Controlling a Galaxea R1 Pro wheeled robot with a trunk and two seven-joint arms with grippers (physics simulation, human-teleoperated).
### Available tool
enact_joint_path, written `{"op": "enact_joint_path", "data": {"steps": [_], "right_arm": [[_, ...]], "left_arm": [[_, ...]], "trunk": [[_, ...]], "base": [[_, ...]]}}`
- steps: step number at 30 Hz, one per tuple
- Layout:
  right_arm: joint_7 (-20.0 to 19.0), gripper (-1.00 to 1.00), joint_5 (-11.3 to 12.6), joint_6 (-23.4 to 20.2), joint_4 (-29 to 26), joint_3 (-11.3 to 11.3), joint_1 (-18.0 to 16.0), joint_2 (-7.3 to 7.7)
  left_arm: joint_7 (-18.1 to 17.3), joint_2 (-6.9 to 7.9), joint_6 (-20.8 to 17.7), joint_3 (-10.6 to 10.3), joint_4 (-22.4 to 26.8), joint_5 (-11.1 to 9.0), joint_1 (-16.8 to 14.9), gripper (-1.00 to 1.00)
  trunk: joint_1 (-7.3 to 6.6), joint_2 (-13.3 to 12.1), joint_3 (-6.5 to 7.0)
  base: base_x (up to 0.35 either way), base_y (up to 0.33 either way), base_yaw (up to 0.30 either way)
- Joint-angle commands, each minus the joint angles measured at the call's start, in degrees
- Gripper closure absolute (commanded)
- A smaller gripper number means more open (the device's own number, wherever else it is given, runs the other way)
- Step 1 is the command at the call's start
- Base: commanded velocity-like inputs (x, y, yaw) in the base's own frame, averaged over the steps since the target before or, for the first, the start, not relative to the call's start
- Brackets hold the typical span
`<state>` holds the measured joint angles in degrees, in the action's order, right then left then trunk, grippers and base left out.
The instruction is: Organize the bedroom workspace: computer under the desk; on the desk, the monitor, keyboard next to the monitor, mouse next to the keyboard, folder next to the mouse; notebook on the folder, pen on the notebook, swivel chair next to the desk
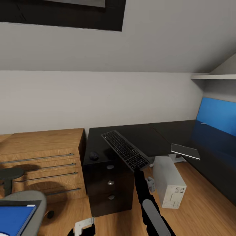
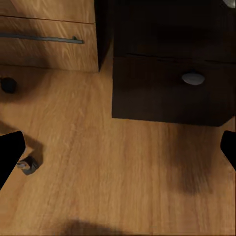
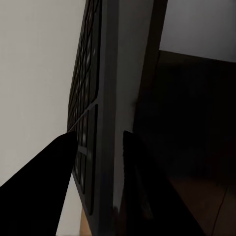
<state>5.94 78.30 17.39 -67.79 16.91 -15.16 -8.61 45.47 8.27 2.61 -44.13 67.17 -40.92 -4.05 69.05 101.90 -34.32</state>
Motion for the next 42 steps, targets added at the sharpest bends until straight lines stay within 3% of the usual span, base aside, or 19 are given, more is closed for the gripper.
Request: {"op": "enact_joint_path", "data": {"steps": [1,2,3,4,6,11,15,20,28,29,31,42], "right_arm": [[0.22,1.00,0.30,0.36,-0.01,0.15,-0.05,0.01],[0.22,1.00,0.29,0.37,0.24,0.14,-0.05,0.00],[0.21,1.00,0.28,0.37,0.56,0.14,-0.05,0.00],[0.21,1.00,0.28,0.37,0.69,0.11,-0.05,0.00],[0.21,1.00,0.28,0.37,0.76,0.06,-0.05,-0.01],[0.53,1.00,0.28,0.73,1.18,-1.35,-0.05,-0.01],[0.63,1.00,0.34,2.17,1.58,-1.99,-0.05,-0.01],[0.65,1.00,0.36,2.53,1.84,-2.13,-0.05,-0.01],[0.25,1.00,1.63,2.58,1.82,-1.83,-0.05,-0.04],[0.28,1.00,1.74,2.57,1.76,-1.77,-0.05,-0.08],[0.23,1.00,1.77,2.56,1.80,-1.76,-0.05,-0.09],[0.21,1.00,1.77,2.47,1.81,-1.40,-0.05,-0.15]], "left_arm": [[0.62,0.84,-0.05,-0.23,2.74,-0.57,-0.07,-1.00],[1.53,2.38,-1.31,-0.24,7.20,-0.63,-0.08,-1.00],[3.76,4.01,-5.14,0.05,13.51,-1.38,-0.07,-1.00],[5.96,4.62,-8.49,1.03,17.52,-3.01,-0.08,-1.00],[8.55,4.98,-11.69,3.96,21.62,-5.37,-0.08,-1.00],[10.48,4.71,-14.20,11.42,24.87,-7.50,-0.08,-1.00],[10.77,4.62,-14.36,14.11,25.15,-7.77,-0.07,-1.00],[10.86,4.75,-14.38,14.52,24.82,-7.81,-0.07,-1.00],[10.87,4.65,-14.47,12.54,24.76,-7.67,-0.08,-1.00],[10.87,4.65,-14.42,10.74,24.76,-7.40,-0.08,-1.00],[10.87,4.65,-14.37,9.89,24.76,-7.28,-0.06,-1.00],[10.87,4.61,-14.30,9.31,24.77,-7.32,-0.07,-1.00]], "trunk": [[0.00,0.03,-0.06],[0.00,0.03,-0.06],[0.00,0.03,-0.06],[0.00,0.03,-0.06],[0.00,0.03,-0.06],[0.00,0.03,-0.06],[0.00,0.03,-0.06],[0.00,0.03,-0.06],[0.00,0.03,-0.06],[0.00,0.03,-0.06],[0.00,0.03,-0.06],[0.00,0.03,-0.06]], "base": [[0.000,0.000,0.012],[0.000,0.000,0.006],[0.000,0.000,0.003],[0.000,0.000,0.001],[0.000,0.000,0.000],[0.000,0.000,0.000],[0.000,0.000,0.000],[0.000,0.074,0.000],[0.000,0.144,0.000],[0.000,0.000,0.000],[0.000,0.000,0.000],[0.000,0.000,0.000]]}}
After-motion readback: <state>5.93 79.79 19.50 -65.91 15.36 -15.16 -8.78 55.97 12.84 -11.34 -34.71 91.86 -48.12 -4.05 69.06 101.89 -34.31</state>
